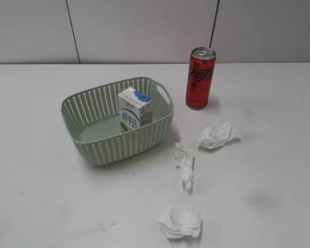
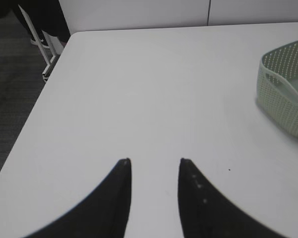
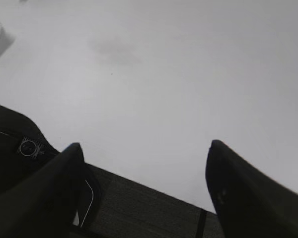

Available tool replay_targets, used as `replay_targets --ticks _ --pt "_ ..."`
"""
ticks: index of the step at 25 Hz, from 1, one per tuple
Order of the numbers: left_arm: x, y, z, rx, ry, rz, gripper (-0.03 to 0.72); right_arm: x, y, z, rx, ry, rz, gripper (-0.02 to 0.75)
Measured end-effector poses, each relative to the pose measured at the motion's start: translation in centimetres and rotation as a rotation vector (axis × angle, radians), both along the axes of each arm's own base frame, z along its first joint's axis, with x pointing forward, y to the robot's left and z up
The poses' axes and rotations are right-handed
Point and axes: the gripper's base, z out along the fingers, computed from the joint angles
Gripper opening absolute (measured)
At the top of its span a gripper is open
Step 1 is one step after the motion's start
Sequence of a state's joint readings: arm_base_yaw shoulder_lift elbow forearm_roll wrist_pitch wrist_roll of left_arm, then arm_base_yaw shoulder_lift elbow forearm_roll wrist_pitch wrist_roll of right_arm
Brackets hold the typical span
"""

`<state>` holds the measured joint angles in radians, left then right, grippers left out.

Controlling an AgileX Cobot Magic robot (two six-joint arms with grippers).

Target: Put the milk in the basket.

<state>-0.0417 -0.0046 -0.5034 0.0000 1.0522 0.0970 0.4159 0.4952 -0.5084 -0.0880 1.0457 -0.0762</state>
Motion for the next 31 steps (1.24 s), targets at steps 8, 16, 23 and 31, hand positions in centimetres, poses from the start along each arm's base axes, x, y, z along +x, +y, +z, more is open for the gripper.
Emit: replay_targets --ticks 8,16,23,31 --pt "0.0 0.0 0.0 0.000 0.000 0.000 0.240 -0.3 -0.1 0.2 0.013 -0.021 0.000 0.584" --pt "0.0 0.0 0.0 0.000 0.000 0.000 0.240 -3.6 -1.9 1.4 0.100 -0.251 -0.122 0.584" --pt "0.0 0.0 0.0 0.000 0.000 0.000 0.240 -6.8 -2.9 1.7 0.127 -0.456 -0.314 0.584" --pt "0.0 0.0 0.0 0.000 0.000 0.000 0.240 -7.3 -2.8 1.5 0.110 -0.490 -0.416 0.584"
